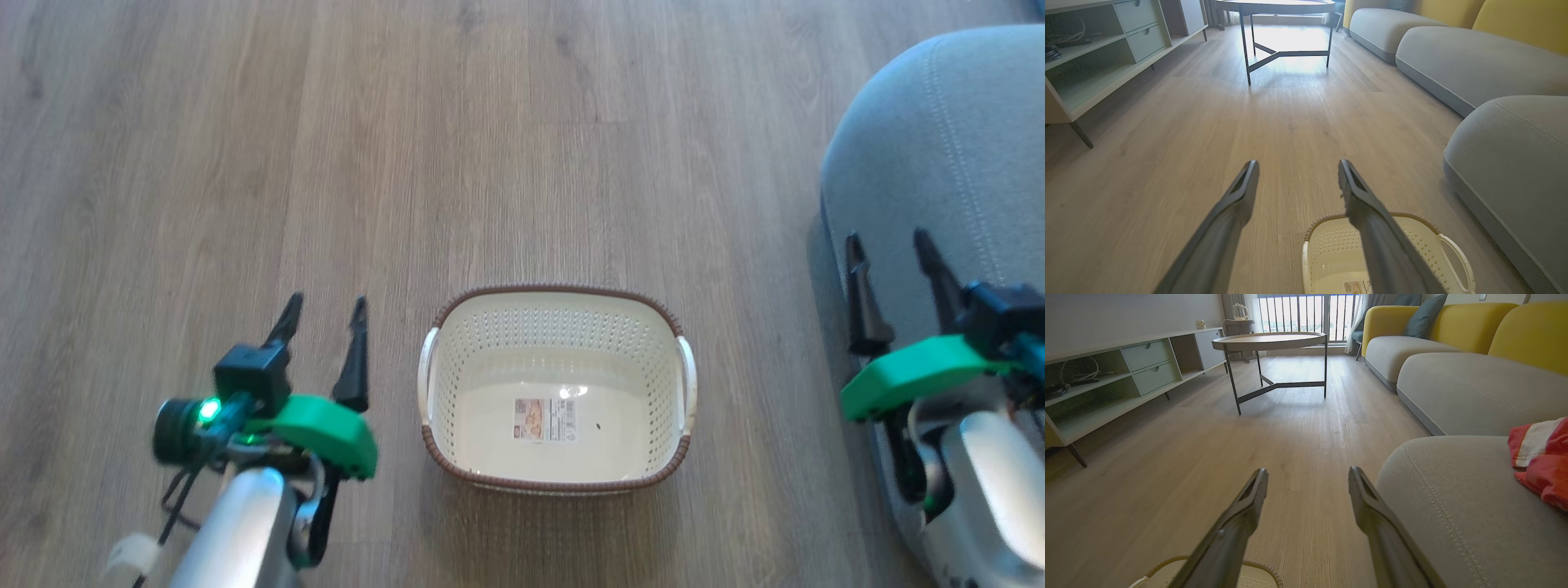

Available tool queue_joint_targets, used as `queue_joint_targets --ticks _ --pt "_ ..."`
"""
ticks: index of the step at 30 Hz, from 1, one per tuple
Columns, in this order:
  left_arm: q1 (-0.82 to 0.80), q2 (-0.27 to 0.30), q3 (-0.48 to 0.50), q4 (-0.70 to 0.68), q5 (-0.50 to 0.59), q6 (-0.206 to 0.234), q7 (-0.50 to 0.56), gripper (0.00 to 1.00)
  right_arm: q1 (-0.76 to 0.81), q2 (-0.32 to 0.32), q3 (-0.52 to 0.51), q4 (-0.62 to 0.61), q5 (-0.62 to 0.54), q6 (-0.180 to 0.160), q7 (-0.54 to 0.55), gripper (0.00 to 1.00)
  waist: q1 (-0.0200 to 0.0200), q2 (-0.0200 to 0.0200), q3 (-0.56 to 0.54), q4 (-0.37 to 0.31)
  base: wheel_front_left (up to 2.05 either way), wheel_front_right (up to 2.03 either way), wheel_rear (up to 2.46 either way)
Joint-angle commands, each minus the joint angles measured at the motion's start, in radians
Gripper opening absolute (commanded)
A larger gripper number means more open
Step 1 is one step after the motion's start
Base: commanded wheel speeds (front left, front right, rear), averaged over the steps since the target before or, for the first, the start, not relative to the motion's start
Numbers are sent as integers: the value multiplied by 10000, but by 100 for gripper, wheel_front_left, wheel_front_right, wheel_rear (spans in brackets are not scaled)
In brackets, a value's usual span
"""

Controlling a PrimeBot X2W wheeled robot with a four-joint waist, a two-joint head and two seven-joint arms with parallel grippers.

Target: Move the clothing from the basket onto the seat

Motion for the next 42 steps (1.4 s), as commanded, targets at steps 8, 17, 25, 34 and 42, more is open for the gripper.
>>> queue_joint_targets --ticks 8,17,25,34,42 --pt "899 24 1606 -586 465 -91 -51 100 765 418 481 -476 -197 69 -49 100 1 0 -594 -371 0 0 0" --pt "1734 -272 2351 -859 986 -313 -51 100 1454 718 678 -385 -520 69 -49 100 1 0 -967 -646 0 0 0" --pt "2041 -472 2620 -885 1312 -553 -51 100 1648 872 730 -200 -681 69 -49 100 1 0 -969 -749 0 0 0" --pt "2074 -567 2804 -1256 1614 -628 -51 100 1559 1028 537 -232 -787 69 -49 100 1 0 -765 -732 0 0 0" --pt "2099 -604 2895 -1474 1728 -657 -51 100 1504 1106 533 -272 -825 69 -49 100 1 0 -733 -714 0 0 0"
